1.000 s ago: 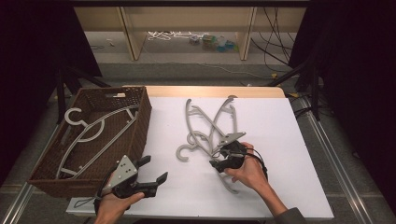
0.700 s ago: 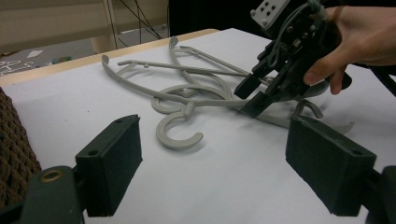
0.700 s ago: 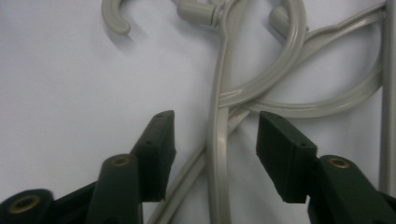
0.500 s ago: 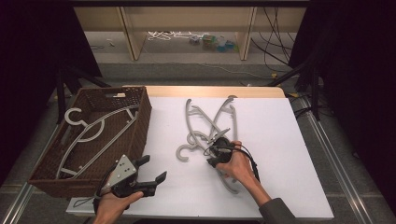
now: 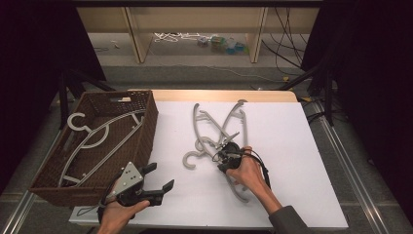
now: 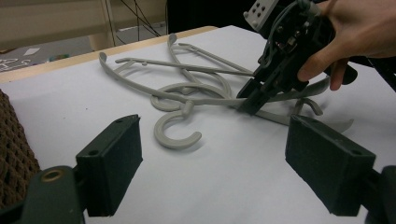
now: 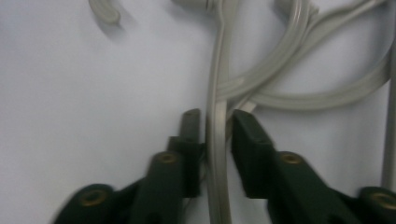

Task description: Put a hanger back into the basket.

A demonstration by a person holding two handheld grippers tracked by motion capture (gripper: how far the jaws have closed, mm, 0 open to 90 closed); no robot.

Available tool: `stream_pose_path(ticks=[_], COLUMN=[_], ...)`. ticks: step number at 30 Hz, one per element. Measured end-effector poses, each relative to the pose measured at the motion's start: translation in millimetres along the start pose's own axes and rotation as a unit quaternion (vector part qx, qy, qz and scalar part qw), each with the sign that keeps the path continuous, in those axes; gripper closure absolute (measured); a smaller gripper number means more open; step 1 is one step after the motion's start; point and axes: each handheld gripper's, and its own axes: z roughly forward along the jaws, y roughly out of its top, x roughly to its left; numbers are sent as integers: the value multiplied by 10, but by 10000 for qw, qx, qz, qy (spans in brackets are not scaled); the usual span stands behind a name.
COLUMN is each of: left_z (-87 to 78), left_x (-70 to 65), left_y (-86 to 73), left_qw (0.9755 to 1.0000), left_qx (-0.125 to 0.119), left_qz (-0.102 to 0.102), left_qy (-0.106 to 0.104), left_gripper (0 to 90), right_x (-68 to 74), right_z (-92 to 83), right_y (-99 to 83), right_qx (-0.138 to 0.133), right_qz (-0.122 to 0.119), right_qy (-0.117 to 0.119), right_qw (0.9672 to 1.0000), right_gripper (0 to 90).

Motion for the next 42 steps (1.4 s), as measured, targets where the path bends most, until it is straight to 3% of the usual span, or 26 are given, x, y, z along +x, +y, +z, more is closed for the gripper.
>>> stream_pose_path(ticks=[2,6,9,11,13,14,20,23,25,27,28,30,32,33,35,37,42], left_z=[4,-1,5,-4,5,2,-2,2,3,-5,4,1,-5,0,5,3,2], left_x=[0,-1,-6,4,-1,9,0,4,12,9,3,9,7,-2,7,-3,6], left_y=[8,2,-4,-1,0,2,-1,2,3,0,-1,3,-2,-1,1,-6,-3], left_qw=[10000,10000,10000,10000,9999,10000,9999,9999,10000,10000,9999,10000,10000,9999,10000,10000,10000], left_qx=[-33,1,10,12,-48,-9,-2,-30,17,16,-45,1,21,-17,11,27,34], left_qz=[-16,-1,-97,-7,-122,-25,-107,-119,-5,-7,-105,-11,-1,-115,-28,-82,-13], left_qy=[-1,-10,-3,-3,14,-2,25,5,2,-3,-22,6,1,20,-7,-4,-9], left_gripper=[184,186,189,189,190,191,193,194,194,194,194,195,195,195,196,196,196], right_x=[9,18,15,27,43,49,73,150,193,217,221,218,221,217,207,197,178], right_z=[38,-23,-36,-52,-76,-79,-113,-135,-128,-92,-68,-28,-16,-6,18,47,119], right_y=[-14,7,8,15,23,22,29,61,76,87,84,74,82,84,91,104,151], right_qx=[111,70,43,36,102,160,255,272,278,311,359,343,350,309,247,205,159], right_qz=[30,-11,0,21,-73,-128,-241,-447,-548,-596,-612,-603,-620,-631,-589,-551,-456], right_qy=[-89,33,71,74,33,33,27,-51,-17,-6,-33,26,35,34,42,48,146], right_qw=[9999,10000,10000,10000,9999,9998,9994,9986,9981,9977,9975,9976,9975,9975,9980,9983,9987], right_gripper=[632,757,775,811,815,816,816,815,815,815,816,817,816,815,807,769,770])
